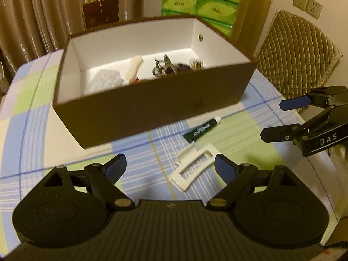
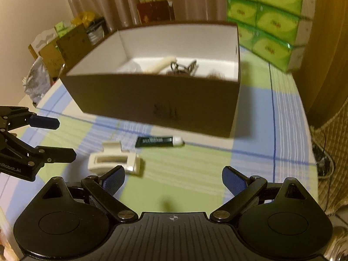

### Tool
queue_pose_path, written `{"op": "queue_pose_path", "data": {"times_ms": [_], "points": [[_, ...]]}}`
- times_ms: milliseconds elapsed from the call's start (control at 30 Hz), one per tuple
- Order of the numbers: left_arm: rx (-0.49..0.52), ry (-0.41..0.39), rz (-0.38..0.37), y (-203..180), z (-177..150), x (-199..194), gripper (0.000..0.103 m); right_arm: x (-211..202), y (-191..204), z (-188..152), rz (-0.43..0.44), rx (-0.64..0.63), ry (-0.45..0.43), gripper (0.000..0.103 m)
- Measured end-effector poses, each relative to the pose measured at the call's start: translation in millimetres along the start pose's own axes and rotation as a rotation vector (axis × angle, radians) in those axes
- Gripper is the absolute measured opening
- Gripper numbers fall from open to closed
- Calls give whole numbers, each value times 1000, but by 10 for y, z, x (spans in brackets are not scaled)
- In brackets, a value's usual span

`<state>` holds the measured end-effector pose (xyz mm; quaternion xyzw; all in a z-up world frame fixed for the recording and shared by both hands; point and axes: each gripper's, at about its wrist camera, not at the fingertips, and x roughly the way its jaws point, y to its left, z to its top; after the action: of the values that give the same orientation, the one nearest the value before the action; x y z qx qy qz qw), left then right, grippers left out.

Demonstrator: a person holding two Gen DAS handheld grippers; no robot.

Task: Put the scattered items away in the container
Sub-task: 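Withdraw both open tools from the box toward the white holder and lip gel, then grasp the white plastic holder with the left tool while the right tool grasps the green lip gel tube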

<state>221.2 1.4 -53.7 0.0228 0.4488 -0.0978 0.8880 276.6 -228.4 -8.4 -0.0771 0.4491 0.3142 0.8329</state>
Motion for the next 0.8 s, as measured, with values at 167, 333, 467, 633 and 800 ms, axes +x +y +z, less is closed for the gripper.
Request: {"op": "queue_pose_path", "data": {"times_ms": [167,333,467,633,800], "points": [[20,27,-9,-33,-105,150,85,113,-11,-114,-6,-11,30,94],[68,28,-33,-77,-149,290,85,202,-77,-168,2,-14,52,94],[112,23,-68,-88,-183,427,85,260,-129,-202,10,-25,64,94],[189,10,-100,-107,-198,561,85,339,-184,-222,17,-33,83,94],[258,-3,-145,-87,-160,706,84,401,-228,-205,16,-35,95,94]]}}
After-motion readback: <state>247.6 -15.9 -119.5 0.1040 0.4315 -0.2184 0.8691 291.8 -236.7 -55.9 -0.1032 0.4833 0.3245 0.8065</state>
